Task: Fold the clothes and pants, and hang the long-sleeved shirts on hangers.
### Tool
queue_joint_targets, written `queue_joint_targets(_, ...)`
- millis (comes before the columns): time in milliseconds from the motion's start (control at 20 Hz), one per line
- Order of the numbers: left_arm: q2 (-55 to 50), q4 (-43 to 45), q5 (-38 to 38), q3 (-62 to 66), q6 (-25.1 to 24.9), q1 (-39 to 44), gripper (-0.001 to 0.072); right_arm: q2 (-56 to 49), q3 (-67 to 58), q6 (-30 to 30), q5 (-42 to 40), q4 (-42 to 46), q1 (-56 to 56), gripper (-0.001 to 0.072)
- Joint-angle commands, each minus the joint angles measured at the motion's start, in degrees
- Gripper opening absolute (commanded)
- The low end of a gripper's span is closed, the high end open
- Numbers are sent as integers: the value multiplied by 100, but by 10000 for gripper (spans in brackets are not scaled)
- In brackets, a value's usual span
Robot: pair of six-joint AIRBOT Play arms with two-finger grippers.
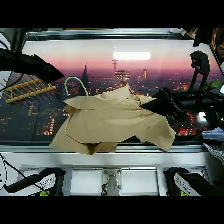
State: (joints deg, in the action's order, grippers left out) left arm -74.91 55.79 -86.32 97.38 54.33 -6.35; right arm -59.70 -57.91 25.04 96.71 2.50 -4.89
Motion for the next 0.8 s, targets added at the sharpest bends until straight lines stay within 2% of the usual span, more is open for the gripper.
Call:
queue_joint_targets(0,24,-1528,-339,-186,205,-691,561,-2,-2,-105,-205,-15,-4,9)
queue_joint_targets(200,372,-1790,-374,-1473,245,-1178,545,-11,-2,-260,-247,-20,-11,8)
queue_joint_targets(400,960,-1790,-343,-3307,31,-1609,546,-13,-2,-278,-542,-146,-417,8)
queue_joint_targets(550,1290,-1801,48,-4358,42,-1810,547,-11,-2,-424,-570,-533,-962,8)
queue_joint_targets(750,1725,-1971,444,-5018,57,-2024,547,-9,-2,-422,-649,-533,-1591,8)
